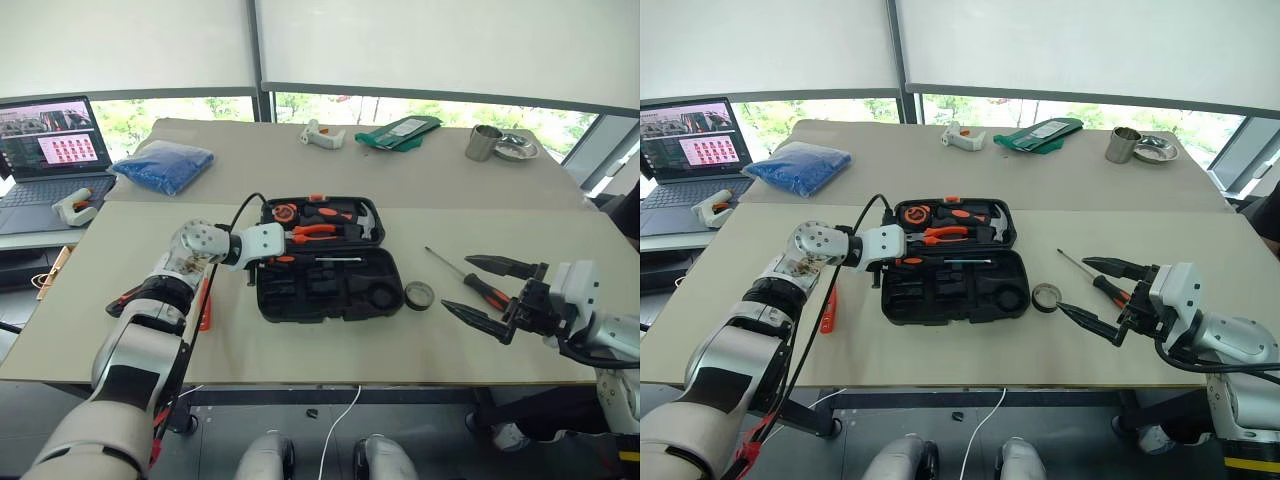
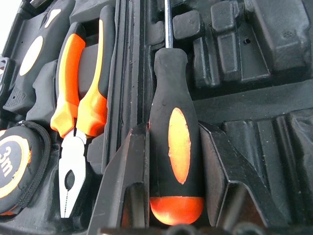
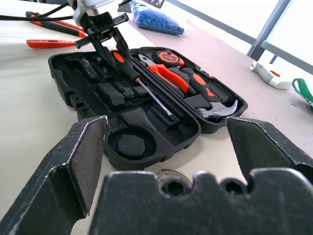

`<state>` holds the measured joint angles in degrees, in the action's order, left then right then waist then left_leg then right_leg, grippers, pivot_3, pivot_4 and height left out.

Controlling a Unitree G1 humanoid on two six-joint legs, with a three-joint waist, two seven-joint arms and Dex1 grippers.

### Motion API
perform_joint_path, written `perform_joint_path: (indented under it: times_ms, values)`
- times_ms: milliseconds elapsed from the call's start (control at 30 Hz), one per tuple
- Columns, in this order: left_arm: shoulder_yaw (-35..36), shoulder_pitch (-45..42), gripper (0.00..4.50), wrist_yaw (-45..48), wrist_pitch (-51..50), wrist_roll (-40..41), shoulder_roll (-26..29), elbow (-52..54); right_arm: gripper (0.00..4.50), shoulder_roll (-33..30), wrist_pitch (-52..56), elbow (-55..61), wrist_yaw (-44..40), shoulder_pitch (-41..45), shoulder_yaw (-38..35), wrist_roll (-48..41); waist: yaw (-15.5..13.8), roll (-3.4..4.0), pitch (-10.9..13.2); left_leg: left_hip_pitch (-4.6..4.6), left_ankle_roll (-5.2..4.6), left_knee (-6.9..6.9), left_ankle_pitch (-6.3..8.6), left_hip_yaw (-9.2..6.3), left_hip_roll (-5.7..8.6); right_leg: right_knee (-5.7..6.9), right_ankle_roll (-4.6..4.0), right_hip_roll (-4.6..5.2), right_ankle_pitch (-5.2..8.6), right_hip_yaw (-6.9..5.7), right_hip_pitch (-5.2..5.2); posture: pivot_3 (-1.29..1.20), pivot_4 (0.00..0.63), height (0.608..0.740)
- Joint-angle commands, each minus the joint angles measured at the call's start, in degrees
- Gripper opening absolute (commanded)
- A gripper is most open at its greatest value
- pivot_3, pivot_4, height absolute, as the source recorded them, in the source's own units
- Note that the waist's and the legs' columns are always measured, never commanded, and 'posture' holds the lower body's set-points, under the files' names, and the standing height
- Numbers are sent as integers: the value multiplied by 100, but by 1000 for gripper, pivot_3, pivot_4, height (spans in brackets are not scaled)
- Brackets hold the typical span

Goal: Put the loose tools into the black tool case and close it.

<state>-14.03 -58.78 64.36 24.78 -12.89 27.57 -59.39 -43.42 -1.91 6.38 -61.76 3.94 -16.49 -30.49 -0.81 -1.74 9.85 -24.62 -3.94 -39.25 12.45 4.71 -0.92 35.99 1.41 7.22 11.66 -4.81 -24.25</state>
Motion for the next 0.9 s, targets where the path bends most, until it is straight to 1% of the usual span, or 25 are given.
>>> perform_joint_path:
  times_ms: [33, 67, 133, 167, 233, 267, 300, 400, 467, 500, 533, 767, 800, 900]
  values:
    - [-84, 59, 881, 149, -31, -47, 158, 85, 4500, 7, -51, 118, 11, 39, -150, -58, 5, 0, 0, 0, 0, 0, 0, 0, 0, 0, 0, 0, 0, 0, 0, 0, 150, 740]
    - [-55, 72, 881, 189, -47, 2, 143, 84, 4500, 6, -45, 111, 7, 41, -147, -60, 8, 0, 0, 0, 0, 0, 0, 0, 0, 0, 0, 0, 0, 1, 0, 0, 150, 740]
    - [99, 46, 1883, -141, 90, 103, 59, 78, 4500, 11, -32, 119, 7, 24, -139, -61, 7, 0, 0, 0, 0, 0, 0, 1, -1, 1, 0, 0, 0, 2, 0, 0, 150, 740]
    - [253, 13, 2075, -242, 56, 269, -26, 97, 4500, 12, -16, 122, 8, 14, -137, -69, 4, 0, 0, 1, 0, 0, 0, 1, 0, 1, -1, 0, -1, 2, 0, 0, 150, 740]
    - [602, -43, 2819, -219, -127, 757, -236, 221, 4500, 10, 13, 123, 0, -8, -135, -86, -17, 0, 0, 1, -1, -1, 0, 1, 0, 2, -3, 0, -5, 5, 1, 0, 150, 740]
    - [723, -53, 3091, -137, -253, 944, -313, 310, 4500, 8, 28, 124, -6, -20, -135, -95, -30, 0, 0, -2, -5, -5, -3, 0, 0, 1, 2, 0, -7, 5, -1, 0, 150, 740]
    - [804, -21, 3540, 13, -383, 1110, -363, 437, 4500, 9, 34, 133, -13, -49, -139, -102, -42, 0, 0, -4, -6, -8, -3, 0, 0, 0, 5, 0, -9, 5, -1, 0, 150, 740]
    - [850, 111, 3540, 278, -620, 1305, -379, 688, 4500, 15, 92, 146, -1, -93, -145, -128, -40, 0, 0, -12, -15, -26, 3, 1, 1, 0, 6, 2, -12, 5, 0, 0, 150, 740]
    - [811, 192, 3540, 165, -710, 1232, -349, 704, 4500, 35, 153, 158, 25, -101, -146, -161, -37, 0, 0, -12, -20, -30, 6, 4, 1, 0, 4, 2, -13, 9, 1, 0, 150, 740]
    - [814, 215, 2976, 95, -843, 1223, -367, 688, 4500, 67, 194, 165, 61, -93, -148, -184, -27, 0, 0, -12, -22, -32, 7, 6, 1, 0, 4, 2, -14, 11, 2, 0, 150, 740]
    - [815, 232, 2783, 17, -989, 1215, -396, 693, 4500, 107, 240, 171, 109, -79, -160, -222, -14, 0, 0, -12, -22, -34, 8, 7, 1, 1, 4, 2, -14, 11, 2, 0, 150, 740]
    - [583, 522, 189, -438, -1571, 961, -657, 893, 4500, 197, 328, 217, 183, -126, -213, -219, -29, 0, 0, -13, -26, -48, 10, 7, 1, 4, 16, 2, -16, 16, 5, 0, 150, 740]
    - [565, 531, 41, -491, -1632, 939, -671, 885, 4500, 199, 332, 214, 186, -126, -215, -216, -33, 0, 0, -13, -27, -49, 11, 7, 1, 4, 16, 2, -17, 17, 4, 0, 150, 740]
    - [512, 586, 41, -535, -1788, 939, -761, 894, 4500, 220, 327, 230, 217, -173, -239, -213, -58, 2, -1, -12, -27, -51, 11, 7, 2, 4, 17, 4, -18, 20, 6, 0, 150, 740]
